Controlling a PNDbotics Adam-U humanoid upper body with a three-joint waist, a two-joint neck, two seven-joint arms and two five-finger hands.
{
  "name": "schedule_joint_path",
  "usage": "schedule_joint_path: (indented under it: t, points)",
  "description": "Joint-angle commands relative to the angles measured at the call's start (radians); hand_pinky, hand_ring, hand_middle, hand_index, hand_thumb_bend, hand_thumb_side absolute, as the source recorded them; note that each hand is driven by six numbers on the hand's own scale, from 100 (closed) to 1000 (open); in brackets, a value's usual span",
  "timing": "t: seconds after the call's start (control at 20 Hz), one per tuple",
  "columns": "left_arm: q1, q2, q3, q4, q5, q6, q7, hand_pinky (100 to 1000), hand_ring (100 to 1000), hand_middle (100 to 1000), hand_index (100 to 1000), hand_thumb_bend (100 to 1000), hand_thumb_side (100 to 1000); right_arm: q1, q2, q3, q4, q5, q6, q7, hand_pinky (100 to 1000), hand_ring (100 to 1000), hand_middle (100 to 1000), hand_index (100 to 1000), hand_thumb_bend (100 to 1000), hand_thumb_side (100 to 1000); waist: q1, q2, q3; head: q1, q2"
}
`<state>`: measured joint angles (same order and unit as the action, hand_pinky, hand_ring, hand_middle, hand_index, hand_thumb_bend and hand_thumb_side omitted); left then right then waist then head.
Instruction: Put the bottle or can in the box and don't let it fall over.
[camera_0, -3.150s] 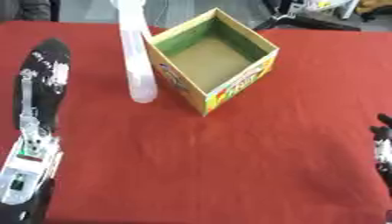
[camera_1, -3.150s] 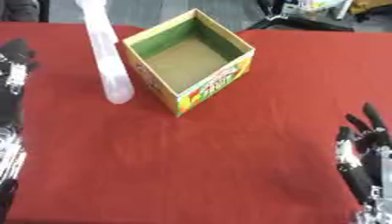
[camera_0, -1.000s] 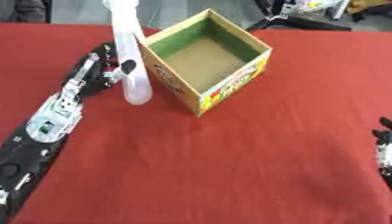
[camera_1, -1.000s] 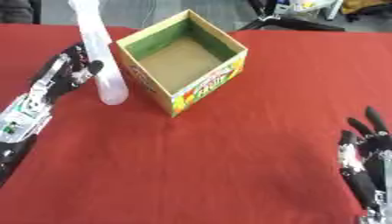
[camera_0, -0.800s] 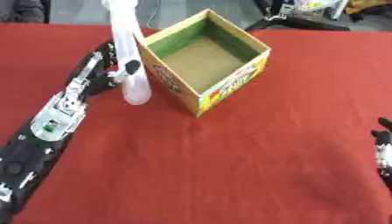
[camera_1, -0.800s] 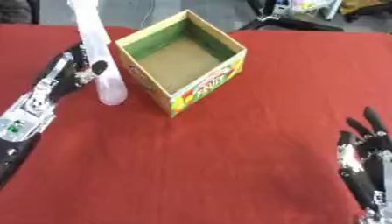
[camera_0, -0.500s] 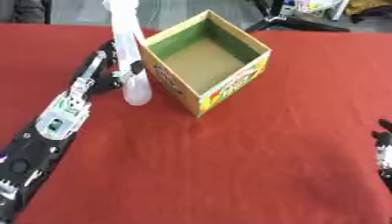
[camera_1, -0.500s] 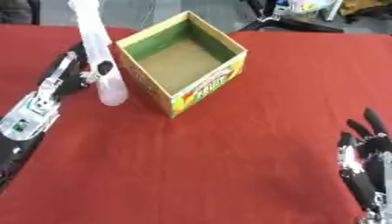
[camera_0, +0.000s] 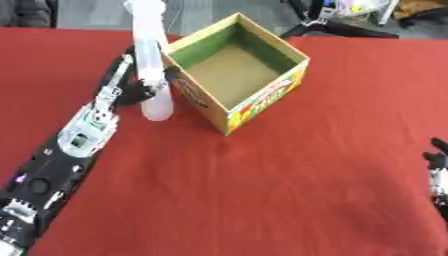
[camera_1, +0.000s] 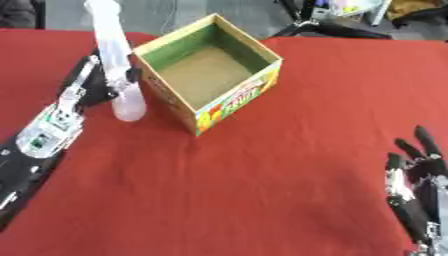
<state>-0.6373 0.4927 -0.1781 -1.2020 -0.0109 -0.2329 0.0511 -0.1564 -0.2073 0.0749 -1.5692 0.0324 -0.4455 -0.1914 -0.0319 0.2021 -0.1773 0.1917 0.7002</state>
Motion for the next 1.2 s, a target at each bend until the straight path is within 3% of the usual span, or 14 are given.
schedule_joint_path:
  t: [0.05, 0.25, 0.35, 0.55, 0.6, 0.65, 0.7, 0.75, 0.9, 1.2]
  points:
    - [-0.025, 0.008, 0.002, -0.006, -0.007, -0.001, 0.013, 817, 843, 809, 806, 599, 568, -0.006, -0.009, -0.001, -0.011, -0.007, -0.001, 0.003, 803, 890, 1000, 955, 100, 470, 0.000, -0.016, -0.003, 0.002, -0.011]
    - [-0.028, 0.004, 0.003, -0.007, 0.001, 0.001, 0.028, 728, 757, 705, 758, 538, 508, -0.006, -0.009, -0.001, -0.010, -0.007, -0.001, 0.004, 803, 890, 1000, 955, 100, 470, -0.001, -0.015, -0.003, 0.003, -0.010]
    - [-0.027, 0.003, 0.003, -0.010, 0.002, 0.003, 0.035, 650, 691, 629, 720, 459, 413, -0.006, -0.008, -0.001, -0.010, -0.008, -0.001, 0.005, 804, 890, 1000, 955, 100, 470, -0.001, -0.015, -0.002, 0.003, -0.009]
    - [-0.022, 0.000, 0.003, -0.022, -0.005, 0.010, 0.048, 445, 517, 457, 577, 142, 107, -0.005, -0.008, -0.002, -0.010, -0.008, -0.001, 0.004, 804, 890, 1000, 955, 100, 470, -0.002, -0.016, -0.002, 0.002, -0.008]
    - [-0.021, -0.001, 0.002, -0.025, -0.003, 0.011, 0.050, 348, 452, 389, 514, 100, 100, -0.005, -0.008, -0.002, -0.010, -0.008, -0.001, 0.004, 804, 890, 1000, 955, 100, 470, -0.002, -0.016, -0.002, 0.002, -0.008]
    - [-0.019, -0.001, 0.001, -0.030, 0.001, 0.011, 0.052, 305, 422, 361, 486, 100, 100, -0.005, -0.008, -0.002, -0.010, -0.008, -0.001, 0.004, 804, 890, 1000, 955, 100, 470, -0.002, -0.016, -0.002, 0.002, -0.008]
    - [-0.017, -0.002, 0.002, -0.035, 0.006, 0.010, 0.055, 211, 355, 297, 420, 100, 148, -0.005, -0.008, -0.002, -0.010, -0.008, -0.001, 0.004, 804, 890, 1000, 955, 100, 470, -0.002, -0.016, -0.002, 0.001, -0.008]
    - [-0.015, -0.003, 0.003, -0.043, 0.014, 0.008, 0.064, 172, 324, 266, 388, 100, 170, -0.005, -0.008, -0.003, -0.009, -0.008, -0.001, 0.004, 804, 890, 1000, 955, 100, 470, -0.002, -0.016, -0.002, 0.001, -0.008]
    - [-0.011, -0.001, 0.000, -0.069, 0.025, 0.004, 0.077, 118, 281, 213, 344, 100, 205, -0.005, -0.008, -0.003, -0.009, -0.008, -0.001, 0.004, 805, 890, 1000, 955, 100, 470, -0.002, -0.017, -0.002, 0.001, -0.008]
    - [-0.015, 0.014, 0.000, -0.147, 0.048, 0.015, 0.051, 106, 265, 173, 320, 100, 218, -0.004, -0.008, -0.003, -0.008, -0.008, -0.001, 0.004, 805, 890, 1000, 955, 100, 470, -0.003, -0.020, -0.002, 0.000, -0.007]
